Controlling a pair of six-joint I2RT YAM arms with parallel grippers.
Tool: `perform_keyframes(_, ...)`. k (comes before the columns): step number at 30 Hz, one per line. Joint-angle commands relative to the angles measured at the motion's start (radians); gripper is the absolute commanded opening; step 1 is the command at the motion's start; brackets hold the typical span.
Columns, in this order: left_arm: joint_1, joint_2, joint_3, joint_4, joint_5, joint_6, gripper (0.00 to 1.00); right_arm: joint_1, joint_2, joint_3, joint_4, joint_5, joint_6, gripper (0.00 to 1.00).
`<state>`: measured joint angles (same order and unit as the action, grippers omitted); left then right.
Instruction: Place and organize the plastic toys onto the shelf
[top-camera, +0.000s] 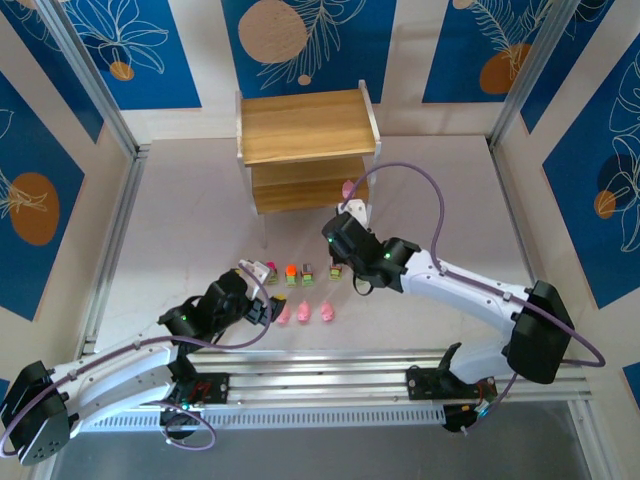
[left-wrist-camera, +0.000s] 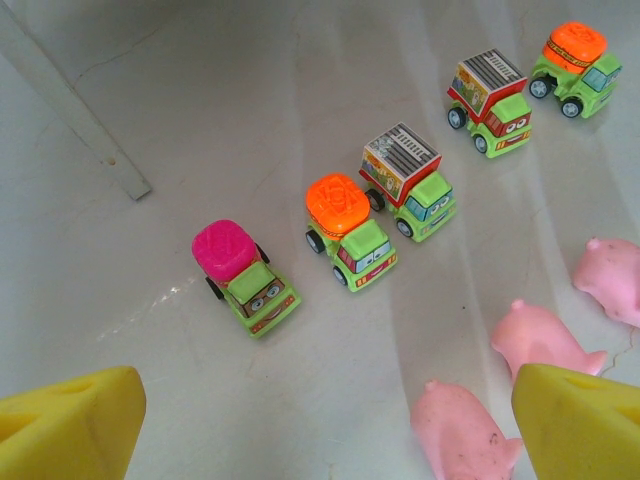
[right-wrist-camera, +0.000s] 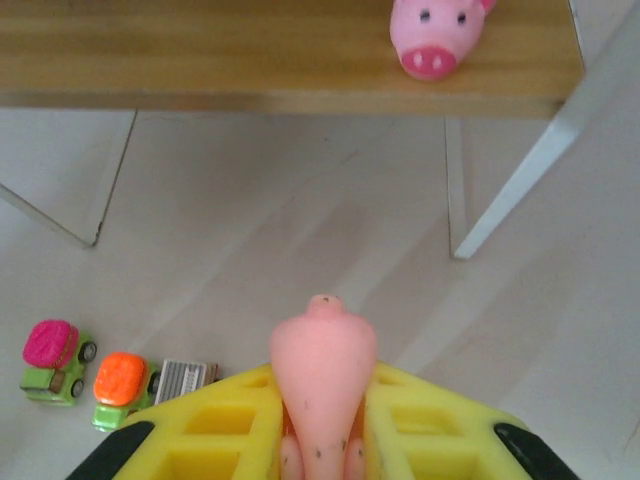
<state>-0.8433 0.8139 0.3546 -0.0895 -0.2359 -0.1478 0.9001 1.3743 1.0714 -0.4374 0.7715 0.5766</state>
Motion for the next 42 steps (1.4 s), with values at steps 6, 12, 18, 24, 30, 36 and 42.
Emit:
perform_keyframes(6,-0.013,-0.004,0.018,0.019,-0.002,0.013,0.94,-0.067,0.097,0.131,0.043,-0.079,-0.102,0.21)
perform_keyframes(12,-0.013,0.000,0.019,0.019,0.000,0.013,0.94,-0.100,0.163,0.206,0.054,-0.109,-0.130,0.21)
perform_keyframes(18,-0.013,0.000,0.018,0.022,-0.003,0.014,0.94,-0.124,0.220,0.268,0.053,-0.131,-0.146,0.21)
perform_keyframes(24,-0.013,0.001,0.020,0.022,-0.002,0.014,0.94,-0.143,0.268,0.314,0.062,-0.138,-0.155,0.21)
perform_keyframes(30,-0.013,-0.005,0.016,0.022,-0.003,0.015,0.94,-0.157,0.309,0.353,0.060,-0.132,-0.160,0.21)
perform_keyframes(36,-0.013,-0.005,0.016,0.023,-0.003,0.014,0.94,-0.173,0.340,0.380,0.058,-0.132,-0.158,0.21)
perform_keyframes(42,-0.013,-0.010,0.015,0.022,-0.005,0.013,0.94,-0.193,0.369,0.395,0.057,-0.138,-0.144,0.21)
